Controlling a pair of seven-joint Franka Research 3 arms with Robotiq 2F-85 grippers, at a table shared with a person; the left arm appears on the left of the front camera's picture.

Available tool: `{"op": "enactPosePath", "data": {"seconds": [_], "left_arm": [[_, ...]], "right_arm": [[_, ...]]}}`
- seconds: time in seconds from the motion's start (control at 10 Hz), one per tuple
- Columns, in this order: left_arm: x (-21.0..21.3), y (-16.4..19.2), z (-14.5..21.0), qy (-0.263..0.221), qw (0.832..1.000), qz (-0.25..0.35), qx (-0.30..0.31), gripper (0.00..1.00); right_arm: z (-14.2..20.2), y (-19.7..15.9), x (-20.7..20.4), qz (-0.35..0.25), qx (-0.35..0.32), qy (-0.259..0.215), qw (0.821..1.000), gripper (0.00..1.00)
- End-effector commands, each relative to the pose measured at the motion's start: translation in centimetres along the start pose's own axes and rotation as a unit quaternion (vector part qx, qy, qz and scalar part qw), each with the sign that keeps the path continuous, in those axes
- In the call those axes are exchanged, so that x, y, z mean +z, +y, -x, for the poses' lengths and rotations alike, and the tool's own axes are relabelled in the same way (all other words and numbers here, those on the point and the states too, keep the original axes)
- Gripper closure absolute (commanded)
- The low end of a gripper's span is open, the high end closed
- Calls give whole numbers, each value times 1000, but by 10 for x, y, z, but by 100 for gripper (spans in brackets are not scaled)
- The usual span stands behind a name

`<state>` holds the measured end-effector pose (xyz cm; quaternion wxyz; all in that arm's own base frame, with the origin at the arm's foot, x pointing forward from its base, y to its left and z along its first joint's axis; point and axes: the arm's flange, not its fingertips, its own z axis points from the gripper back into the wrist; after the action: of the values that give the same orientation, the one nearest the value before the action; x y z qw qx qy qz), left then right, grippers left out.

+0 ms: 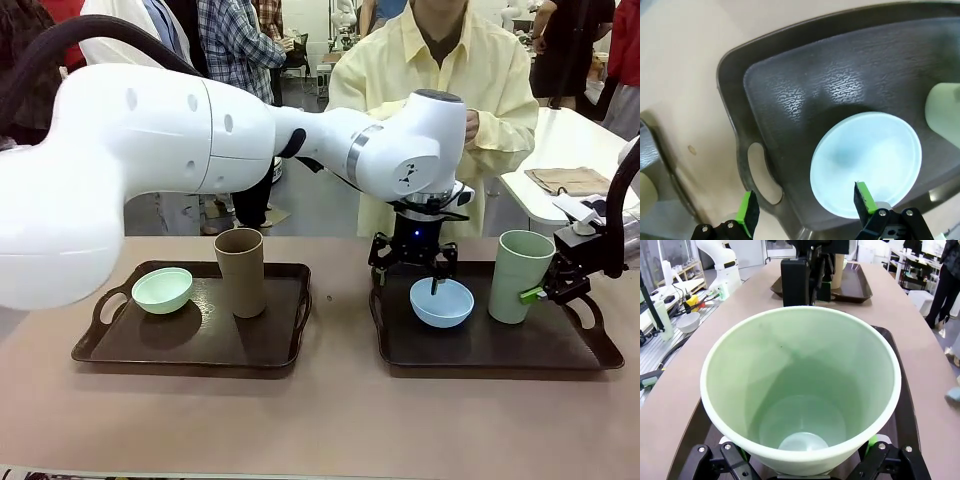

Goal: Set up a tray with a mat and arrange the tableware.
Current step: Pick up the Picnic Bowl and Reusable plastic cup from the Handle tray in front of the human's position and hold them in the air.

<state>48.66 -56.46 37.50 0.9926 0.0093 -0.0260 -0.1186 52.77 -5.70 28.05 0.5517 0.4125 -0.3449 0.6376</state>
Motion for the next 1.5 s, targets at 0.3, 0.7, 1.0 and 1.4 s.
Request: {"op": "enactPosePath", "data": {"seconds": [0.3, 0.7, 1.0, 1.4], "left_arm": [[-17, -13, -11, -35, 999, 6, 25, 33], [-21, -13, -11, -30, 999, 0, 32, 100], [-23, -13, -12, -24, 999, -5, 35, 85], [-19, -9, -14, -22, 999, -5, 40, 100]], "right_arm": [[2, 2, -4, 14, 7, -2, 1000, 13], [4, 3, -3, 7, 9, -4, 1000, 100], [5, 4, -2, 6, 8, -5, 1000, 76], [-1, 6, 3, 10, 1, -11, 1000, 100]]}}
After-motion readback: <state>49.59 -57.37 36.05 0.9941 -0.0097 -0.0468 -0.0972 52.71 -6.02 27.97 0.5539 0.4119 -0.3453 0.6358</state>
